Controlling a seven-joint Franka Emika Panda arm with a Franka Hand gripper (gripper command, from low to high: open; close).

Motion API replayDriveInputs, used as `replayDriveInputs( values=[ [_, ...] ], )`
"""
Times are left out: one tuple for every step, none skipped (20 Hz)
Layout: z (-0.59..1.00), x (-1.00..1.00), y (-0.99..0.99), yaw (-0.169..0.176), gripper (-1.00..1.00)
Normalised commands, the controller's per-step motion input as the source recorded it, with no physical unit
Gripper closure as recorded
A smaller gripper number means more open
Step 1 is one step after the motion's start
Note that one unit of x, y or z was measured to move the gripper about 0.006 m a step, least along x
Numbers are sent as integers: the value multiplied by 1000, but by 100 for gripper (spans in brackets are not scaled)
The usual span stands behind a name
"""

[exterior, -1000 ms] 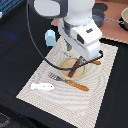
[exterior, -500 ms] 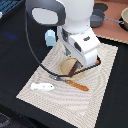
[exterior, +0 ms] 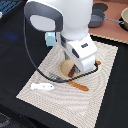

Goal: Interact with the objects in diverse but meaningful ways.

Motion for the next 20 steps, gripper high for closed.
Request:
replayDriveInputs(
  values=[
    [-206,171,-197,0,100],
    [-220,146,-200,0,100],
    [-231,129,-206,0,100],
    [-237,106,-197,0,100],
    [-254,97,-197,0,100],
    [-254,83,-200,0,100],
    [-277,63,-206,0,100],
    [-283,69,-197,0,100],
    [-260,94,-194,0,100],
    [-240,106,-189,0,100],
    [-214,114,-189,0,100],
    [-194,131,-177,0,100],
    [-163,149,-177,0,100],
    [-126,183,-160,0,100],
    [-109,211,-151,0,100],
    [-89,231,-134,0,100],
    [-83,246,-126,0,100],
    [-89,229,-106,0,100],
    [-69,237,-97,0,100],
    [-83,243,-80,0,100]
  ],
)
